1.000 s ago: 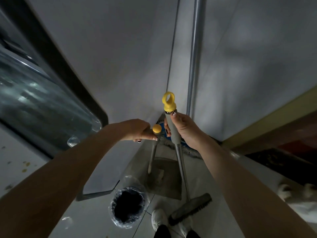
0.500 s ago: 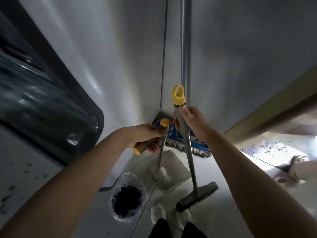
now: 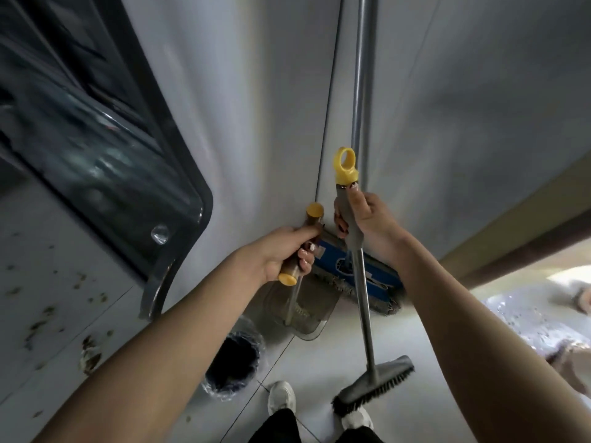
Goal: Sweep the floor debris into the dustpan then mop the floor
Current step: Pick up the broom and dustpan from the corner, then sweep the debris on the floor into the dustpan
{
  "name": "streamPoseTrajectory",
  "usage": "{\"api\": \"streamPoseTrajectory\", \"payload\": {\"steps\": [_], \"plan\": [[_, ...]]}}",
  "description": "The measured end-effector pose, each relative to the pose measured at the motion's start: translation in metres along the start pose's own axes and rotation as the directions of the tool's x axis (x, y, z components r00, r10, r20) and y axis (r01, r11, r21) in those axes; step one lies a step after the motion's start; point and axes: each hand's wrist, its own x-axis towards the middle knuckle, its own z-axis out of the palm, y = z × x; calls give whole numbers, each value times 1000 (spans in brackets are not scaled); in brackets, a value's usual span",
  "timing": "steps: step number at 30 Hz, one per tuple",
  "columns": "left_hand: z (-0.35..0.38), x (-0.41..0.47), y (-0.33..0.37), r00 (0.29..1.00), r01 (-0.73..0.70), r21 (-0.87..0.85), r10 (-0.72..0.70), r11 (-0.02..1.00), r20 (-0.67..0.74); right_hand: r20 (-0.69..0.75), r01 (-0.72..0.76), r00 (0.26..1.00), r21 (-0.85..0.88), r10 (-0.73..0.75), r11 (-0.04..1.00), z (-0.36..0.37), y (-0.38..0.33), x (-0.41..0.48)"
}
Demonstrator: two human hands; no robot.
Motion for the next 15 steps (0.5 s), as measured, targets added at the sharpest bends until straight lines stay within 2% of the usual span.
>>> {"api": "streamPoseTrajectory", "payload": {"steps": [5,8,15], "plan": [[24,-17,-20,993,-79,-85,71,993,-93,56,31,998,-7,-30,1000,-14,-3,-4],[43,-28,-38,981,-142,-162,116,977,-157,144,68,987,18,-70,998,-26,-4,-12],[80,-72,-84,913,-318,-320,198,893,-356,312,107,943,50,-118,993,-37,-28,-41]]}}
